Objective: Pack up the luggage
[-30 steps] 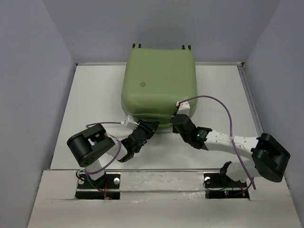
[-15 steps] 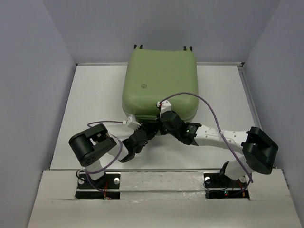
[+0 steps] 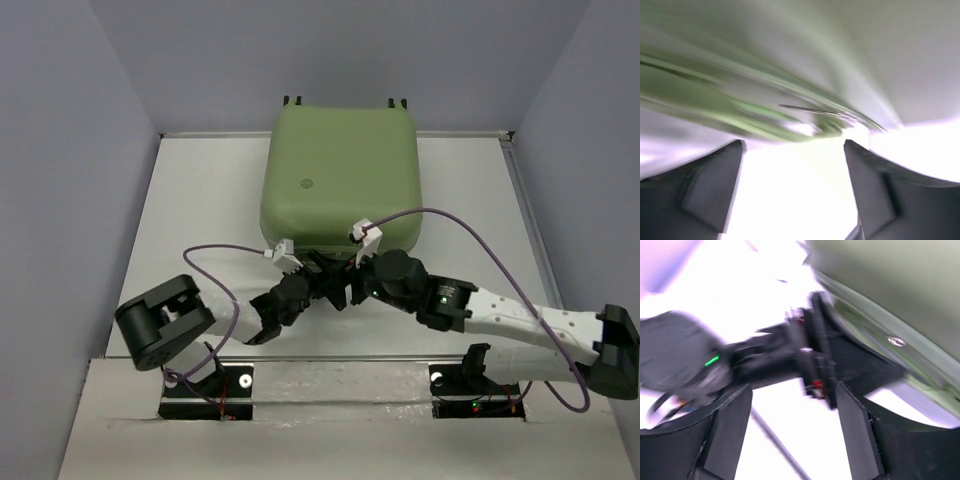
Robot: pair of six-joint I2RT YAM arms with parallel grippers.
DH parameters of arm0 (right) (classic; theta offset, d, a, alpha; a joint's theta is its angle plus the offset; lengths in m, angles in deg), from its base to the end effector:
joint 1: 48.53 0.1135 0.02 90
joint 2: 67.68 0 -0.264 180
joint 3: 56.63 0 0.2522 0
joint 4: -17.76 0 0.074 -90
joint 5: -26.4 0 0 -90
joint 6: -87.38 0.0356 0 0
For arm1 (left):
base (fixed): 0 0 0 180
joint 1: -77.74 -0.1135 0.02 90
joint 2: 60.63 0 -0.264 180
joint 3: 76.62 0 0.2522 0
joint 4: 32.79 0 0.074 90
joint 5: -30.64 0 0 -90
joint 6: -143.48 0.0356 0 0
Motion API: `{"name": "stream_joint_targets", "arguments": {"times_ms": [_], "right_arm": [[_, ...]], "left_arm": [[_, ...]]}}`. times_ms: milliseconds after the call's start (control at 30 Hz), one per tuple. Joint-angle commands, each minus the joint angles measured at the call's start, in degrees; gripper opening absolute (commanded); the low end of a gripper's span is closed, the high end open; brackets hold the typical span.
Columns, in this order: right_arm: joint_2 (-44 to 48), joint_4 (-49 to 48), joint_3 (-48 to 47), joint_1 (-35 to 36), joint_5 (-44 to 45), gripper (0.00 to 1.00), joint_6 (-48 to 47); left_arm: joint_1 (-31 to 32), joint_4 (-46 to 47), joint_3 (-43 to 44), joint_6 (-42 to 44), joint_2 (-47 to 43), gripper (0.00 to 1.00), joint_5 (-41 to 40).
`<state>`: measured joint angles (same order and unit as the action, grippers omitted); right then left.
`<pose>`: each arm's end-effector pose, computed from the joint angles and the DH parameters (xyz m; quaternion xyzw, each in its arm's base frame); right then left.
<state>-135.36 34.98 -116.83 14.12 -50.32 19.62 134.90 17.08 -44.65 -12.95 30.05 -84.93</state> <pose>0.1306 0.2347 0.2795 -0.2303 0.8064 0.2898 0.4612 0.1533 -0.2093 0.1457 -0.2033 0.7266 -0.4796 0.4479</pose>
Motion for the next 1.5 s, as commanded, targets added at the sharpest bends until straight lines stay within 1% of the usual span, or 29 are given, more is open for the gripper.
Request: {"name": "stream_joint_targets", "arguments": {"times_ms": [0,33,67,100,167,200,233,267,333,433,467,500,533,567,633,667,700,733,767,800,900,933,1000,1033,1100,1133,1233,1367,1467], "right_arm": [[9.5,5.0,0.5,2.8,-1.1,0.75,3.4],[11.8,5.9,0.2,2.8,-0.3,0.76,3.8],[11.9,7.0,-0.1,2.8,0.0,0.77,3.7],[13.8,8.6,-0.9,2.8,1.0,0.77,3.6],[15.7,9.7,-1.5,2.8,2.5,0.76,3.3],[17.5,10.2,-2.1,2.8,3.8,0.72,2.8],[18.4,10.8,-2.6,2.8,7.3,0.54,2.8],[19.2,11.2,-3.0,2.8,9.3,0.38,2.6],[21.7,11.6,-4.1,2.3,14.6,0.07,1.8],[22.8,11.6,-5.5,-0.1,18.8,0.07,-0.3],[22.5,11.7,-6.9,-2.8,19.9,0.07,-0.8],[22.2,11.7,-7.5,-4.5,20.6,0.07,-1.3],[21.6,11.7,-8.3,-9.1,20.7,0.07,-2.1],[20.3,11.9,-9.8,-11.8,20.2,0.07,-2.3],[18.9,11.9,-10.9,-17.3,18.5,0.07,-2.6],[17.5,11.9,-11.3,-22.2,18.6,0.07,-2.4],[16.8,11.8,-11.4,-24.4,18.7,0.07,-2.1],[16.1,11.8,-11.4,-26.9,17.8,0.07,-1.4],[14.5,11.8,-11.6,-32.1,16.3,0.07,-1.1],[13.5,11.7,-11.7,-34.9,14.3,0.07,-0.7],[9.9,10.9,-12.0,-43.0,5.2,0.07,0.5],[6.9,10.7,-12.4,-47.6,3.4,0.07,1.2],[4.0,8.9,-12.5,-51.2,-2.2,0.07,1.6],[0.8,8.4,-12.7,-53.3,-5.6,0.11,2.1],[-3.7,6.4,-13.2,-53.9,-7.3,0.17,2.4],[-5.3,5.8,-13.7,-53.9,-9.7,0.25,2.5],[-11.3,4.1,-16.4,-53.9,-13.3,0.36,3.3],[-17.3,3.6,-21.4,-54.4,-18.2,0.41,3.6],[-23.0,2.8,-24.6,-54.4,-20.7,0.41,4.1]], "left_arm": [[2.1,-15.0,0.6,8.6,-13.1,0.99,3.4],[2.4,-19.7,-0.5,9.0,-17.8,0.99,3.2],[2.9,-19.8,-0.9,9.2,-20.1,0.99,3.1],[4.0,-25.6,-1.2,9.2,-25.1,0.99,2.5],[5.5,-31.3,-1.4,9.8,-30.4,0.99,1.7],[6.6,-38.7,-1.1,10.1,-35.9,0.99,0.2],[7.4,-42.2,-0.2,10.4,-38.9,0.99,-1.1],[8.2,-49.8,0.5,10.9,-41.8,0.99,-2.7],[9.8,-57.4,3.2,11.4,-50.7,0.99,-8.8],[9.6,-65.0,7.4,14.6,-56.9,0.99,-17.0],[8.6,-65.3,11.5,18.2,-58.1,0.99,-18.5],[7.1,-65.1,13.9,20.4,-57.5,0.99,-19.3],[5.1,-65.1,16.8,24.3,-54.4,0.99,-18.8],[-0.3,-65.0,22.5,25.8,-52.4,0.99,-15.9],[-7.6,-64.0,30.2,29.2,-45.5,0.99,-9.6],[-16.1,-64.0,32.7,30.6,-43.2,0.99,-6.4],[-20.6,-64.0,34.6,31.1,-40.7,0.99,1.0],[-25.2,-64.1,36.3,31.1,-35.9,0.99,4.7],[-29.4,-62.5,38.8,29.3,-33.7,0.99,7.7],[-36.5,-61.6,39.3,28.4,-31.8,0.99,14.0],[-42.9,-58.9,40.3,26.4,-27.0,0.99,17.8],[-45.6,-58.5,40.4,25.5,-25.0,0.99,18.1],[-48.4,-57.1,40.6,24.6,-22.3,0.99,20.9],[-49.9,-57.1,41.2,24.3,-18.9,0.99,23.6],[-50.5,-56.8,41.4,24.1,-14.1,0.99,25.3],[-50.5,-56.2,41.2,23.9,-12.6,0.99,26.2],[-50.5,-52.4,37.5,21.9,-8.9,0.99,29.3],[-49.8,-47.8,33.3,20.6,-6.2,0.99,30.4],[-47.9,-44.6,29.5,20.6,-5.0,0.99,29.3]]}}
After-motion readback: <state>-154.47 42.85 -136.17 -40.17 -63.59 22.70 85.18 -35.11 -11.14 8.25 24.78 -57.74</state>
